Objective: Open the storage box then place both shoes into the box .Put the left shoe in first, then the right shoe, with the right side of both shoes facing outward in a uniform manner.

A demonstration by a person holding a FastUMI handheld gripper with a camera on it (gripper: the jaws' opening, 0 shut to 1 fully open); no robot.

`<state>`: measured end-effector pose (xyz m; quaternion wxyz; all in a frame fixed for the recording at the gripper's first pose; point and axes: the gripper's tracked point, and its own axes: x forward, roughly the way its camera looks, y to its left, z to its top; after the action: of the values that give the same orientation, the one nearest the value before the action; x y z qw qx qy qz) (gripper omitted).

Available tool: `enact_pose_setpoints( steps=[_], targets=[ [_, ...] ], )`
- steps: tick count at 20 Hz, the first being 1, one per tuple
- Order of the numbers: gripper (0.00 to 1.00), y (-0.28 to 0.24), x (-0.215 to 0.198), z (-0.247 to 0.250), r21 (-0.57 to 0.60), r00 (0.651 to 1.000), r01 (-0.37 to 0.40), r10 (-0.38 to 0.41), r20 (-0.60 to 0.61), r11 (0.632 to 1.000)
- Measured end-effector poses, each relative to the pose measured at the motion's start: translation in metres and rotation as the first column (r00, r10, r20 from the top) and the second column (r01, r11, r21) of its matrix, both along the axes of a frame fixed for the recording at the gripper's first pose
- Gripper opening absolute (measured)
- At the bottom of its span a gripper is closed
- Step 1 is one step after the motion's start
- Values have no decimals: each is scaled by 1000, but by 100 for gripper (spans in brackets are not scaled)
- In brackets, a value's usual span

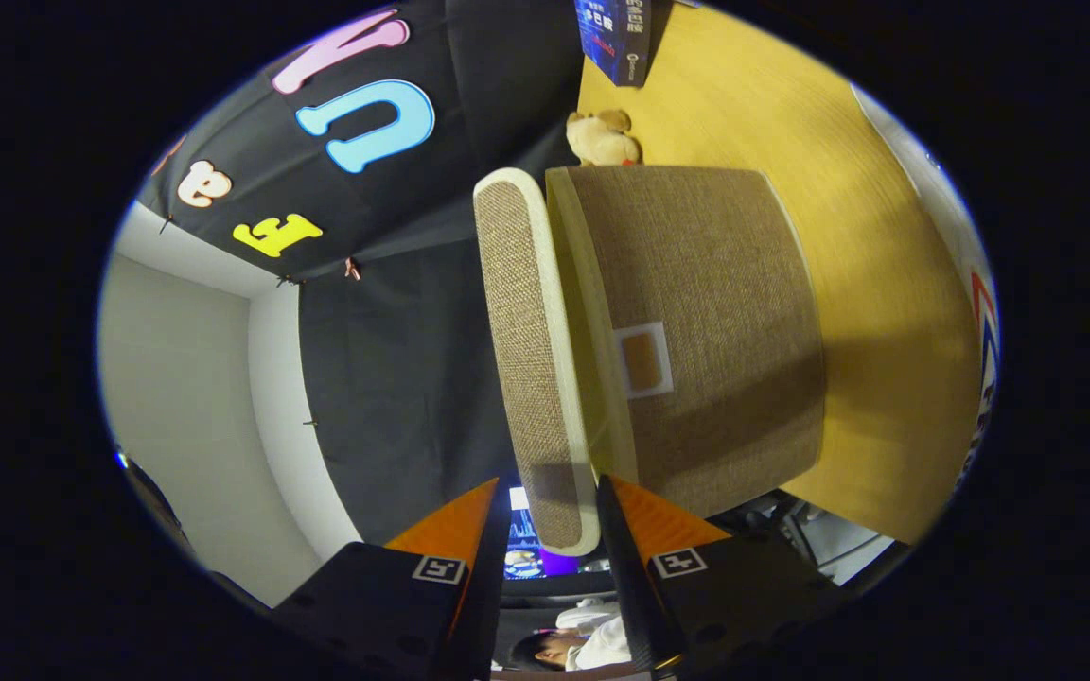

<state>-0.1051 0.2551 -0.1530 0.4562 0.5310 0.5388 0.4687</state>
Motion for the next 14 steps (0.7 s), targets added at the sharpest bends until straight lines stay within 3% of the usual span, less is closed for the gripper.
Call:
enact_pose_setpoints(
  steps=[2, 5, 7, 8, 10, 14],
  targets=[
    [28, 1, 5, -6, -29, 1000, 20, -20, 5, 999],
    [28, -1, -1, 14, 50, 1000, 1, 0, -17, 999],
    [28, 4, 2, 6, 10, 999, 23, -24, 27, 1000],
    [10, 5, -1, 9, 19, 999, 20, -20, 31, 1000],
    [5, 2, -1, 13, 16, 999, 8, -9, 35, 1000],
    [5, 2, -3, 33, 14, 998, 32, -33, 62, 999]
  ],
)
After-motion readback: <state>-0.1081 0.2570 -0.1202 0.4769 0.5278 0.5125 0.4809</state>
